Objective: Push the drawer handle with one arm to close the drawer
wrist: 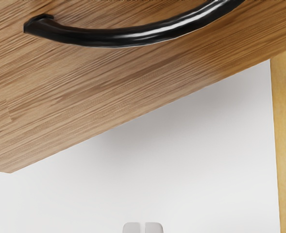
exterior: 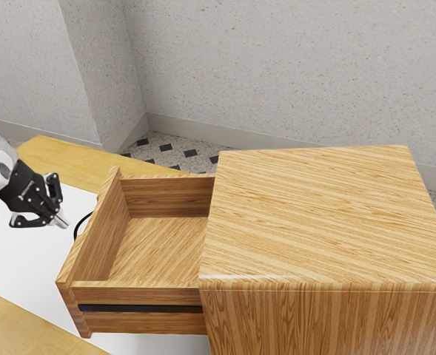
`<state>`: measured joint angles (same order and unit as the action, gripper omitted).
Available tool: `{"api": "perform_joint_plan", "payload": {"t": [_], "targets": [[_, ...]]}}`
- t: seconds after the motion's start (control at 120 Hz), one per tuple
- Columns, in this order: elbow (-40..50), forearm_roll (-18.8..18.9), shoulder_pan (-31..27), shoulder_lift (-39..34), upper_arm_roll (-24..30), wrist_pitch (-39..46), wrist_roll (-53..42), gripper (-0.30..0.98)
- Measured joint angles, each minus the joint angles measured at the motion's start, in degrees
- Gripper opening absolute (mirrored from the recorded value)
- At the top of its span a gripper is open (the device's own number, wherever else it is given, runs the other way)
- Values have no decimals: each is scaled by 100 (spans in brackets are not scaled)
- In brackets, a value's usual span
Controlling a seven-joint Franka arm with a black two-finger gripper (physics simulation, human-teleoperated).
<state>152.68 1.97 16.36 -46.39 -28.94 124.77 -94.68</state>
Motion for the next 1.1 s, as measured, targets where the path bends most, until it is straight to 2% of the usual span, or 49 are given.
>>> {"api": "perform_joint_plan", "payload": {"t": [0.242, 0.383, 0.508, 0.658, 0.867, 1.1], "targets": [[-10, -591, 44, 237, 71, 184, -52, -10], [-21, -242, -13, 333, 121, 201, 213, -10], [-67, -144, -49, 367, 245, 139, 471, -10], [-202, -361, -425, 350, 748, -155, 739, -10], [-236, -838, -461, 319, 888, -488, 1013, -10], [-236, -988, -417, 135, 926, -744, 1169, -10]]}}
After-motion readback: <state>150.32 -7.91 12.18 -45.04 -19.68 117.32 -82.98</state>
